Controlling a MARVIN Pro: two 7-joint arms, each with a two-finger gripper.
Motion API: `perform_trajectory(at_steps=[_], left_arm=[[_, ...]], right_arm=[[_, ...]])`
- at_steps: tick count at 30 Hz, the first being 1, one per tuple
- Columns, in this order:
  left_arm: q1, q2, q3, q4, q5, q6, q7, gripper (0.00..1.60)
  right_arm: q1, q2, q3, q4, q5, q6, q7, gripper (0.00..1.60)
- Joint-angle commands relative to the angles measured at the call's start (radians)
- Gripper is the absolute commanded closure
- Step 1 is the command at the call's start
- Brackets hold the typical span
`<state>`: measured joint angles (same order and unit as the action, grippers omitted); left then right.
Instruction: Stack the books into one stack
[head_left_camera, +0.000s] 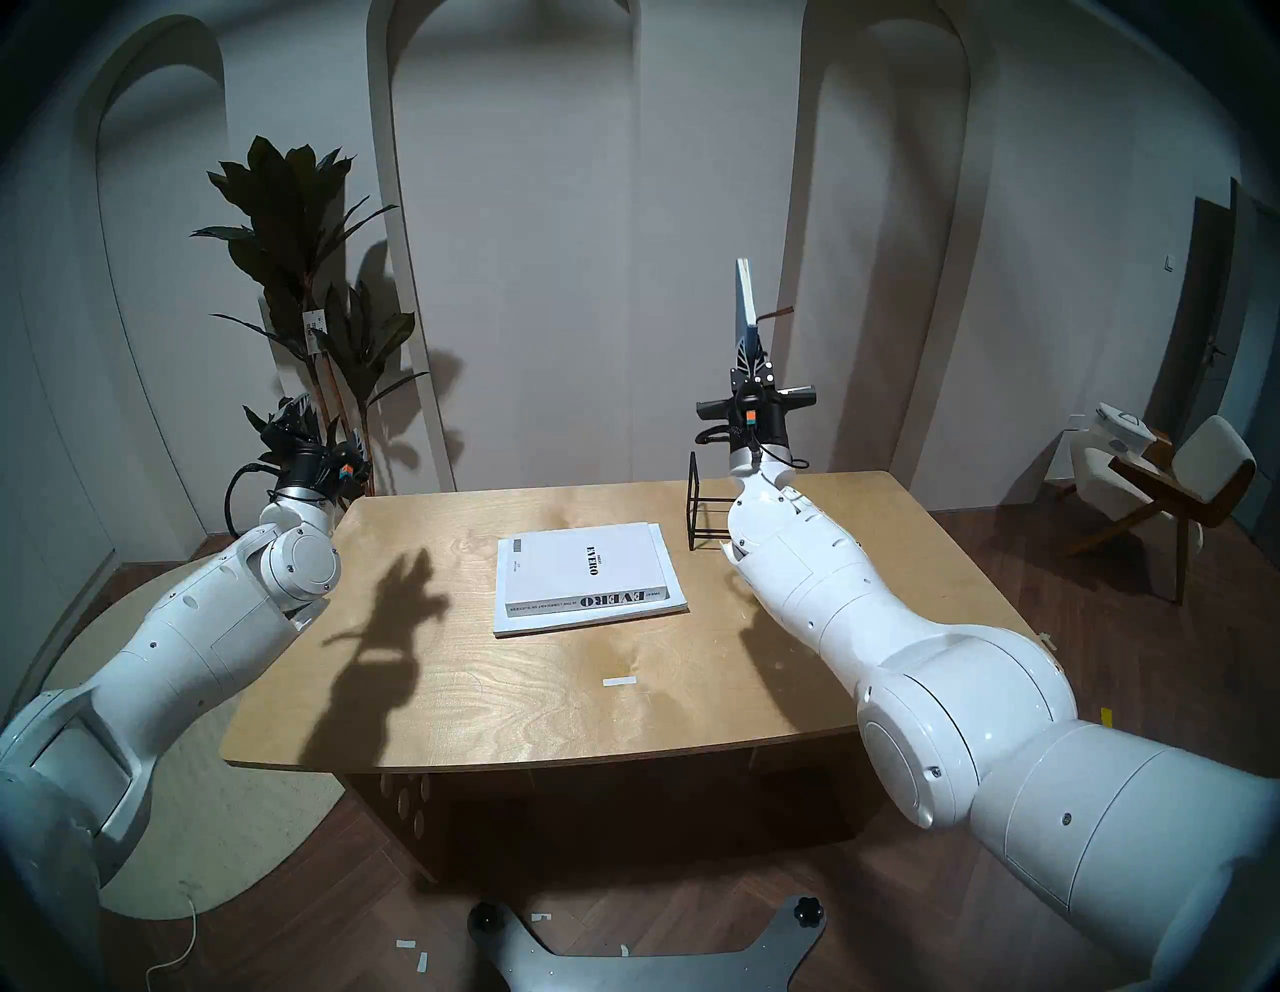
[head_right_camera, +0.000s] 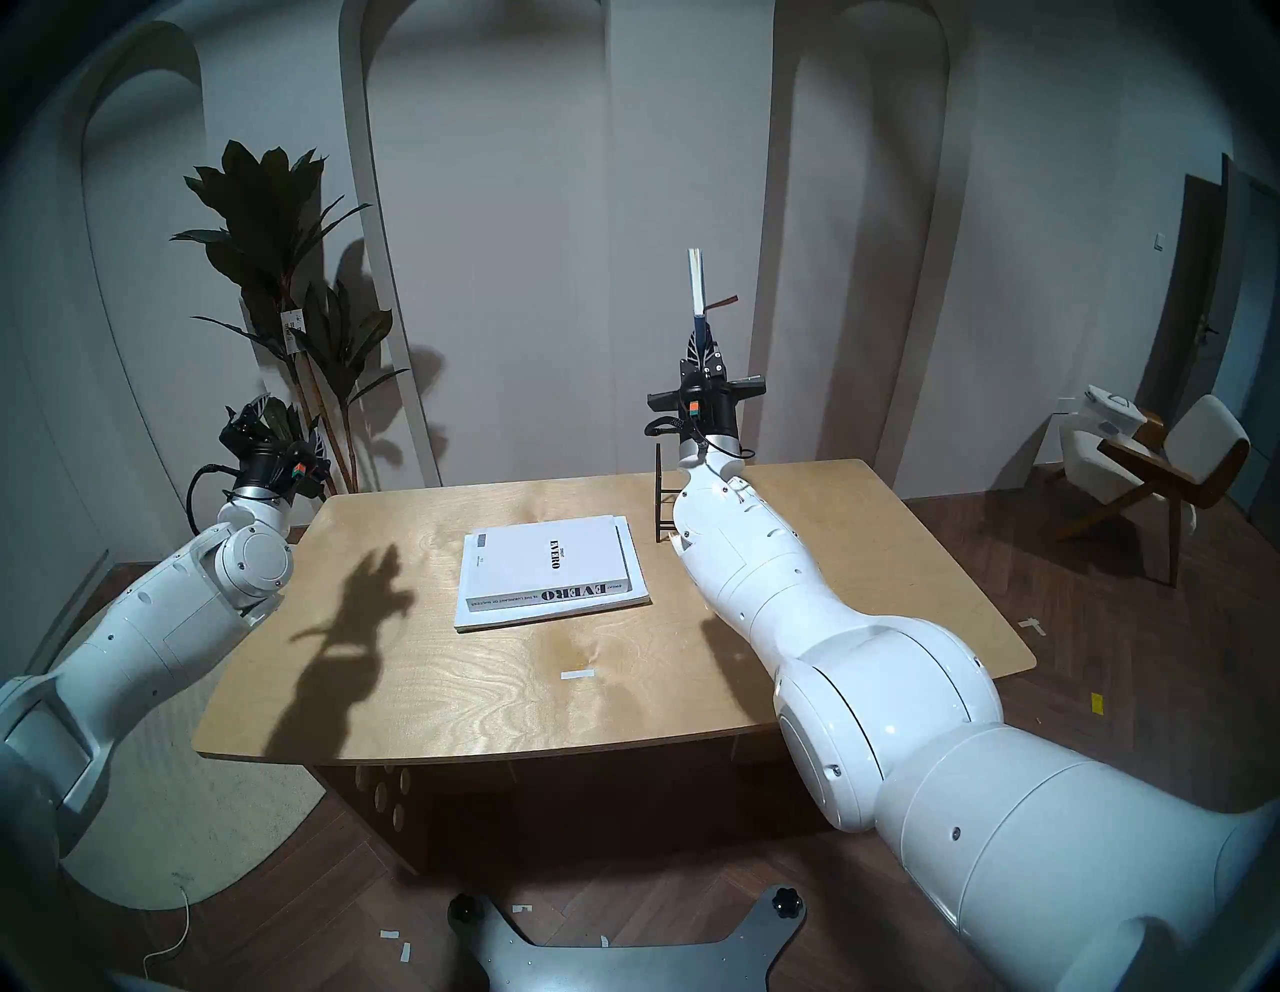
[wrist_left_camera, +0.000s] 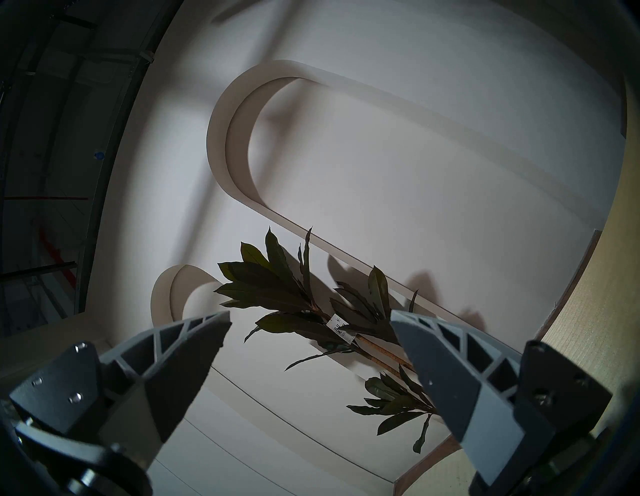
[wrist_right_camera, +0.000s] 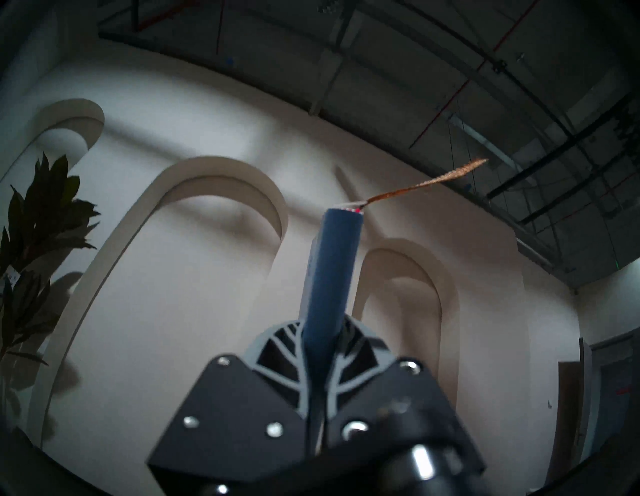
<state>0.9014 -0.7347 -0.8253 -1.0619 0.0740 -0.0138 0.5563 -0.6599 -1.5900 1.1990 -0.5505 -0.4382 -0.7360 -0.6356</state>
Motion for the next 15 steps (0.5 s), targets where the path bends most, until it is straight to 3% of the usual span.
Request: perform_trajectory(at_steps=[1,15], left_arm=[[-0.021,0.003,-0.012,-0.007,-0.001,0.001,0.004,0.0],[-0.019,0.003,-0.011,-0.007,0.0,-0.001,0.004,0.0]], right_arm=[[0.002,0.015,-0.048,-0.108,-0.076,-0.039,-0.035,1.6],[-0.085,0.072,-0.106,-0.28,-0.133,0.083,0.049,1.6]])
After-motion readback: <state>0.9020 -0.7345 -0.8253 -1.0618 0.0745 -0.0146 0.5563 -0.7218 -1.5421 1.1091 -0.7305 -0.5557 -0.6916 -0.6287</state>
